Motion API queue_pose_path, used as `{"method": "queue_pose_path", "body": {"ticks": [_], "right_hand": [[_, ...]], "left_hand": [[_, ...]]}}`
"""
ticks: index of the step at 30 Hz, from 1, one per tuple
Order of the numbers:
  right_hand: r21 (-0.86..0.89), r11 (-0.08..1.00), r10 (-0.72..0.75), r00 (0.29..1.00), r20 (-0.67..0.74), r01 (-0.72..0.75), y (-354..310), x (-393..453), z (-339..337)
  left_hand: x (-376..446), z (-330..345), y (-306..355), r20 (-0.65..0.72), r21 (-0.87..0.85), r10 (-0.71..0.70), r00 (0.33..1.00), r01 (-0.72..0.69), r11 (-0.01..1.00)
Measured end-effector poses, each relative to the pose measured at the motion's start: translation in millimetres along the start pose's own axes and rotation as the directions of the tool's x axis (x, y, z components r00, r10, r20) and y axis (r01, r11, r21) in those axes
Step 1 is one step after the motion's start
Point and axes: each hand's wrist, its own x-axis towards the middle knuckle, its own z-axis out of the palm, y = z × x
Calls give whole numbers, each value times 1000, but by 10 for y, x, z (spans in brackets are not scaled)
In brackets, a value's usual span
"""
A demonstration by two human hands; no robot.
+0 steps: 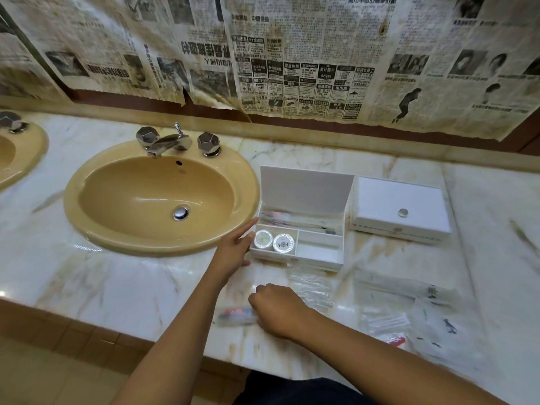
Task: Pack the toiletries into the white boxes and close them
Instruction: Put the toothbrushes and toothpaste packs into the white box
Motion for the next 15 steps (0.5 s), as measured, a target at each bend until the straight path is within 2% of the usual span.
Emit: {"method": "queue_pose_path", "body": {"ticks": [9,15], "right_hand": [[-94,995,33,997,64,-27,-74,-117,-506],[-66,985,152,985,-85,-158,185,-156,-1051]], "left_hand": [[19,-33,21,21,14,-14,1000,14,1000],[41,-42,12,21,-2,8,1000,-8,1000]]}}
